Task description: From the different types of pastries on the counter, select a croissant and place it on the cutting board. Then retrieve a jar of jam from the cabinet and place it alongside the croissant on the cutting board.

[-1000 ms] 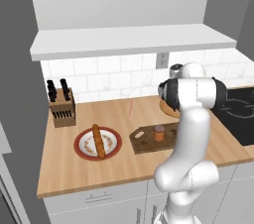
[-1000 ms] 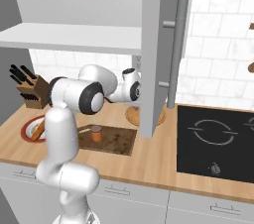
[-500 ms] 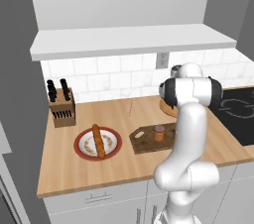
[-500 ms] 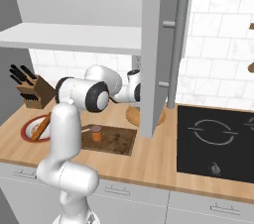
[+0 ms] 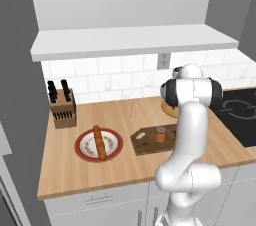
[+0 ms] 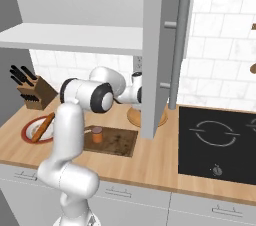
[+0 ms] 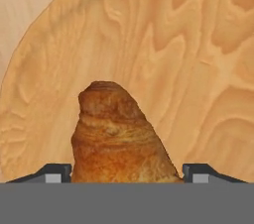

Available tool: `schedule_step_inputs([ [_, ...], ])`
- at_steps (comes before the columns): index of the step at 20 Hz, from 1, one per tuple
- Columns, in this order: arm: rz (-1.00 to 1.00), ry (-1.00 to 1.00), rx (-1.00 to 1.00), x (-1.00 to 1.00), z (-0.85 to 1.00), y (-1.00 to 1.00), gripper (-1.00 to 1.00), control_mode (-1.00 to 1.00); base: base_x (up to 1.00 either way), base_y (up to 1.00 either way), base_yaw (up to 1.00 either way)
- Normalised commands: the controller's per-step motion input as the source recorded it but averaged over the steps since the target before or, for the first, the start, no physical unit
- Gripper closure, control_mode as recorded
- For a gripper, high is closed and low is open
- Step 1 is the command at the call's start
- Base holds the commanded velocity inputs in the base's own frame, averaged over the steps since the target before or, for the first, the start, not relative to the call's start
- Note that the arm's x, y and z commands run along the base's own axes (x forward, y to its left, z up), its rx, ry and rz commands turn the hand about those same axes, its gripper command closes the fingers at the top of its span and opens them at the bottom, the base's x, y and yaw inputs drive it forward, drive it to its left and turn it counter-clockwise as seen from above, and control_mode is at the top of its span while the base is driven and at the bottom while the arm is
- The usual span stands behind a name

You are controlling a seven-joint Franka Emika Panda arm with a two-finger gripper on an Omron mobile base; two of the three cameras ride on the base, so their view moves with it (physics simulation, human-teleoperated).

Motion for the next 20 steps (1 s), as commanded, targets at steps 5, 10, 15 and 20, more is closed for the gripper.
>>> schedule_step_inputs([
  [5,0.00,-0.08,-0.01,-0.45,0.22,0.19,1.00,-1.00,0.00,0.00,0.00],
  [10,0.00,-0.02,0.00,-0.68,-0.01,0.17,1.00,-1.00,0.00,0.00,0.00],
  [15,0.00,-0.10,0.00,-0.79,0.00,0.21,1.00,-1.00,0.00,0.00,0.00],
  [20,0.00,-0.13,-0.03,-0.65,0.01,0.31,1.00,-1.00,0.00,0.00,0.00],
])
